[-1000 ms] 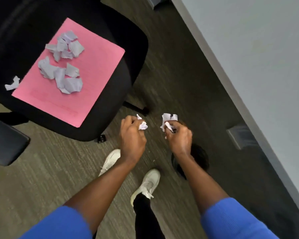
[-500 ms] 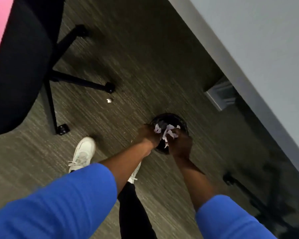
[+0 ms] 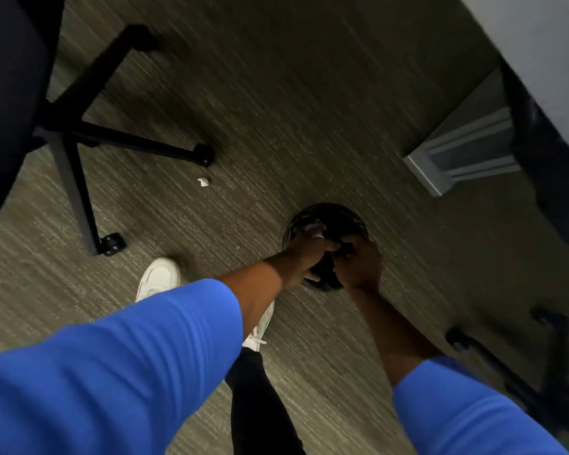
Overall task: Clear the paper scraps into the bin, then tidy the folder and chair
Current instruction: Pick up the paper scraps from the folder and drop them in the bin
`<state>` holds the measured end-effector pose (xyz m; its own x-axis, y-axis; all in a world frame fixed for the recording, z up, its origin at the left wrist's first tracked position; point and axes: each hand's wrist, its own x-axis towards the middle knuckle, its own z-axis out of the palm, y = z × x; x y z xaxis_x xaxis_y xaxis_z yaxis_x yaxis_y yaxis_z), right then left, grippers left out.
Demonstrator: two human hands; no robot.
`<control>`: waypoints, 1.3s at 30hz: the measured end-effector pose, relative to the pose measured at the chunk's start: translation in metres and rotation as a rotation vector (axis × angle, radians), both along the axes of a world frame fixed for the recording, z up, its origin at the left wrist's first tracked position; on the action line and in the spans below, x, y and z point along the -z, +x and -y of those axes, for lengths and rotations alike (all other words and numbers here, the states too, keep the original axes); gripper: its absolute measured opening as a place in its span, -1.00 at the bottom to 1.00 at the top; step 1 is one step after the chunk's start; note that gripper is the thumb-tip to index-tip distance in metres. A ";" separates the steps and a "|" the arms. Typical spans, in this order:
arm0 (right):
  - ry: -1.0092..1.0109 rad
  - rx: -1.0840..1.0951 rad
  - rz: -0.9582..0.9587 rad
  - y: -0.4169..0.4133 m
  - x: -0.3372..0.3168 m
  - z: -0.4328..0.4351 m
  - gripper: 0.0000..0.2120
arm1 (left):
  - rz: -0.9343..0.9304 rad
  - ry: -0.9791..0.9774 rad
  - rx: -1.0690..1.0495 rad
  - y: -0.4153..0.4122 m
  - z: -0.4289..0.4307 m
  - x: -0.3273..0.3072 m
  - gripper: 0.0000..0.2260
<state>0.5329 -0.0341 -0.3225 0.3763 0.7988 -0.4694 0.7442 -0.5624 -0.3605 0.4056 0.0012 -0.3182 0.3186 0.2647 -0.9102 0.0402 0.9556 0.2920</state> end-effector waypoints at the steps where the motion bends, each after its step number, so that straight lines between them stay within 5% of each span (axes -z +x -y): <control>1: 0.004 -0.017 0.009 -0.001 -0.003 0.000 -0.66 | 0.008 -0.004 -0.020 0.000 0.000 0.000 -0.41; 3: 0.009 -0.017 0.016 -0.004 -0.009 0.000 -0.55 | 0.027 -0.014 -0.049 0.000 -0.002 -0.006 -0.44; 8: 0.014 0.020 0.025 -0.014 -0.029 0.001 -0.72 | -0.041 0.134 0.062 -0.011 -0.001 -0.030 -0.62; 14: 0.113 -0.057 -0.015 -0.041 -0.052 -0.001 -0.60 | -0.483 0.446 0.427 -0.057 0.012 -0.068 -0.68; 18: 0.236 -0.169 -0.039 -0.096 -0.106 -0.030 -0.72 | -0.610 0.405 0.245 -0.107 0.018 -0.099 -0.82; 24: 0.110 -0.315 -0.241 -0.184 -0.154 -0.089 -0.53 | -0.786 0.539 0.012 -0.204 -0.003 -0.165 -0.84; 27: 0.067 -0.354 -0.306 -0.230 -0.183 -0.115 -0.62 | -0.920 0.610 -0.079 -0.255 -0.016 -0.192 -0.86; 34: 0.340 -0.675 -0.256 -0.328 -0.227 -0.161 -0.58 | -1.310 0.688 -0.202 -0.372 -0.048 -0.242 -0.88; 39: 0.323 -0.880 -0.262 -0.404 -0.241 -0.190 -0.52 | -1.547 0.558 -0.253 -0.439 -0.064 -0.244 -0.45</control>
